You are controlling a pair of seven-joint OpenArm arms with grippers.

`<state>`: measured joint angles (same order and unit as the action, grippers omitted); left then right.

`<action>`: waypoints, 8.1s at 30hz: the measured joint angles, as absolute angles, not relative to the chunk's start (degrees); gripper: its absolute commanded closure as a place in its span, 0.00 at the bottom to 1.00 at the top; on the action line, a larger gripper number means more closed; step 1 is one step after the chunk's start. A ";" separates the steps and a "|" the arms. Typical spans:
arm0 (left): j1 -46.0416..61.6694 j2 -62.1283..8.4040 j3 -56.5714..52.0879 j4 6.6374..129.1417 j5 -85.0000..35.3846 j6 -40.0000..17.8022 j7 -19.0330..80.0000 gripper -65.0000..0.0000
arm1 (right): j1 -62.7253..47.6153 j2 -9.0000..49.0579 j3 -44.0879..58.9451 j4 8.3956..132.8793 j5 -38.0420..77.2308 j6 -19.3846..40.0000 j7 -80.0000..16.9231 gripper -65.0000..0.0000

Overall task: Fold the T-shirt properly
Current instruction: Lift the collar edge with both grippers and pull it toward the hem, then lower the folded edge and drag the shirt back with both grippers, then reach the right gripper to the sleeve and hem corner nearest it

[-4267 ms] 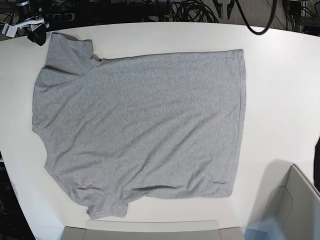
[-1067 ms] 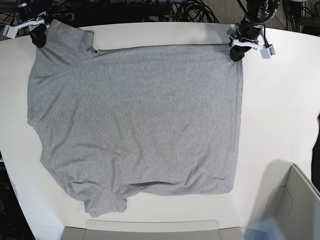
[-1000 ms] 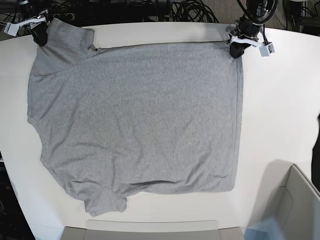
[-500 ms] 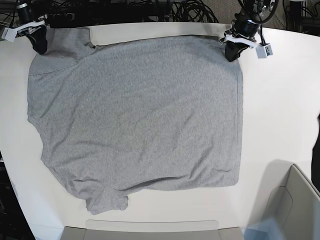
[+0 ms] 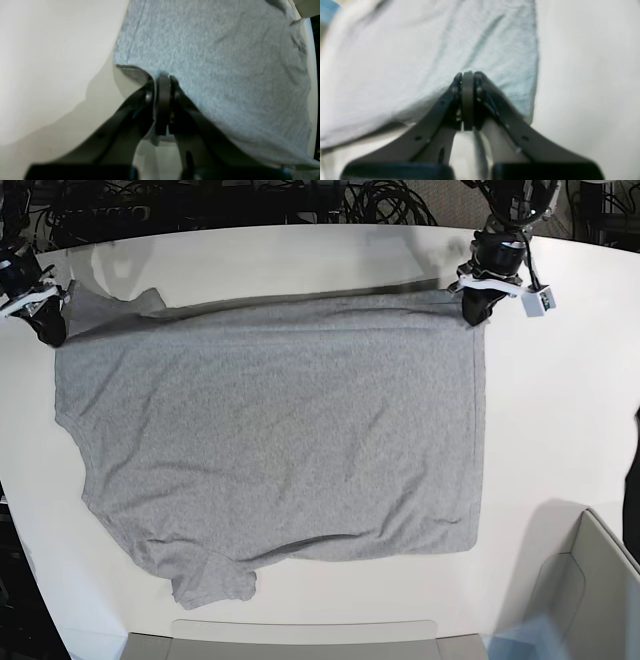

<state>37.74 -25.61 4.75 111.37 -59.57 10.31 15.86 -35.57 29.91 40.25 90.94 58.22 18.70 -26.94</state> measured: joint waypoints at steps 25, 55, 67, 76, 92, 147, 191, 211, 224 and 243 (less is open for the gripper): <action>16.49 -25.23 4.75 105.01 -62.24 21.34 27.00 1.00 | -6.63 24.01 36.07 86.67 28.58 24.10 -40.80 1.00; 2.33 -25.08 5.13 90.74 -62.61 20.95 30.02 1.00 | 17.72 20.60 28.64 57.56 10.70 30.04 -31.27 1.00; 0.23 -24.95 5.19 85.69 -62.61 20.80 30.89 1.00 | 21.32 20.75 28.58 54.04 8.82 30.02 -30.00 1.00; -2.50 -24.95 5.23 85.65 -62.63 18.22 30.87 1.00 | 24.34 20.71 28.88 51.00 5.54 29.89 -29.98 0.87; 3.60 -25.43 4.95 94.45 -62.08 18.61 30.83 0.69 | 18.46 22.20 34.13 63.22 5.63 26.39 -30.15 0.55; 8.47 -25.80 8.29 90.28 -55.35 17.47 39.53 1.00 | 7.18 22.44 36.86 59.42 6.90 29.85 -35.68 0.96; 43.64 -42.87 1.17 100.38 -55.72 16.47 30.13 1.00 | -24.75 3.22 56.01 92.99 7.88 39.09 -37.54 1.00; 37.71 -42.39 0.43 112.29 -59.07 18.09 31.97 0.69 | -12.69 4.16 49.30 113.10 3.70 39.09 -42.44 0.64; 29.50 -41.58 -4.82 112.09 -68.40 18.11 31.46 0.69 | 12.03 8.25 32.91 87.70 -12.78 39.09 -42.04 0.64; 25.54 -40.01 0.43 108.57 -68.69 18.02 31.51 0.69 | 11.97 9.41 29.32 71.88 -16.16 39.09 -43.99 0.64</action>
